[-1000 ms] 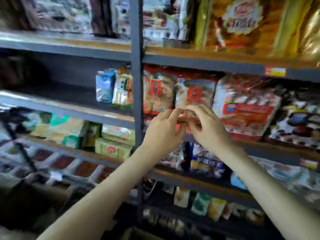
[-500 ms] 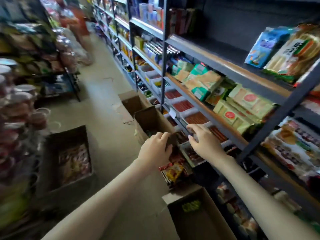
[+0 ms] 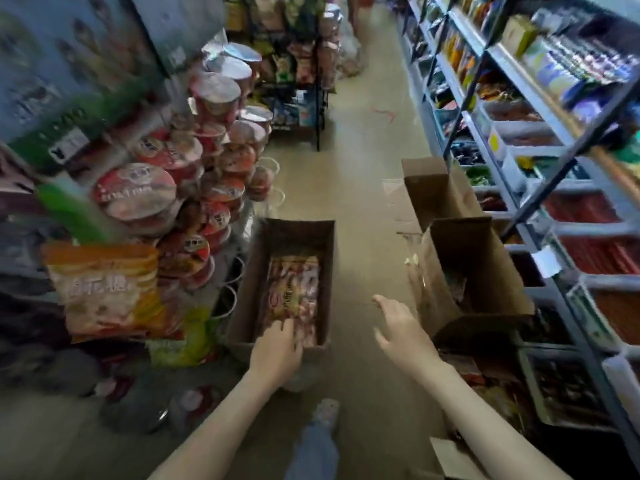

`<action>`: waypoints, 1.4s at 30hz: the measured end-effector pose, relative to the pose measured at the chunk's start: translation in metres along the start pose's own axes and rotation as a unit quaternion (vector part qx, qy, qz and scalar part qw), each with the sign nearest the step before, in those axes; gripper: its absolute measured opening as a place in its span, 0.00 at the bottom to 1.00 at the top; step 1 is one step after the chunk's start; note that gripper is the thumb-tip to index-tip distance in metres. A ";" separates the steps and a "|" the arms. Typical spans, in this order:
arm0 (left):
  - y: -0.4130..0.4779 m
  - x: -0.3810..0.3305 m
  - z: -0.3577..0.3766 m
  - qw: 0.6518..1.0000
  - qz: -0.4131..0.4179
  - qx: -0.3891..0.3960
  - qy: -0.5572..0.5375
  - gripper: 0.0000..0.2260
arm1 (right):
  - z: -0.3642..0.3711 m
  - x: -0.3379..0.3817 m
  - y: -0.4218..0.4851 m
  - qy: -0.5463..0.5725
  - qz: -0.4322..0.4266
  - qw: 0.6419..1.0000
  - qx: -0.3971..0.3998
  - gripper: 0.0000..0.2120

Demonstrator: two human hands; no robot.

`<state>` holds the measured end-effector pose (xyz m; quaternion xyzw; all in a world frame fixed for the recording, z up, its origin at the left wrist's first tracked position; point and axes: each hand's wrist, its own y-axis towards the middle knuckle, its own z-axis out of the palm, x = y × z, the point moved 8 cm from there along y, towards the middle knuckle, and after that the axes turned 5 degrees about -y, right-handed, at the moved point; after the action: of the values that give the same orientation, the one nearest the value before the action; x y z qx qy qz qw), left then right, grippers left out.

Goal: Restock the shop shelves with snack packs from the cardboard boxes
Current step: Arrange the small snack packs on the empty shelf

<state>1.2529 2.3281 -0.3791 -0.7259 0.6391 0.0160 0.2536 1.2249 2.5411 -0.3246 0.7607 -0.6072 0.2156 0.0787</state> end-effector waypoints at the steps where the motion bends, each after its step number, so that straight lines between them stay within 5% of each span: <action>1: 0.025 0.015 0.004 1.000 -0.018 0.016 0.004 0.23 | 0.016 0.002 0.026 -0.006 0.004 1.000 0.013 0.30; 11: 0.217 0.137 0.100 0.971 -0.200 0.116 -0.054 0.36 | 0.225 0.016 0.228 -0.153 -0.066 0.969 0.182 0.49; 15: 0.249 0.174 0.157 0.951 -0.252 0.157 -0.087 0.45 | 0.304 0.012 0.260 -0.123 -0.047 0.962 0.238 0.57; 18: 0.257 0.198 0.191 0.931 -0.282 0.174 -0.154 0.49 | 0.357 -0.002 0.261 -0.122 -0.011 0.943 0.308 0.50; 23: 0.259 0.226 0.210 0.872 -0.331 0.112 -0.344 0.63 | 0.386 -0.008 0.267 -0.063 0.008 0.930 0.361 0.51; 36: 0.261 0.210 0.175 0.923 -0.312 0.056 -0.219 0.32 | 0.383 -0.007 0.267 -0.034 0.058 0.919 0.389 0.59; 42: 0.261 0.217 0.184 0.877 -0.326 0.037 -0.352 0.28 | 0.383 -0.006 0.268 -0.030 0.072 0.932 0.355 0.58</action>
<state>1.1037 2.1855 -0.7060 -0.8295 0.2348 0.1632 0.4797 1.0559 2.3332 -0.7082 0.6997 -0.5460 0.3989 -0.2305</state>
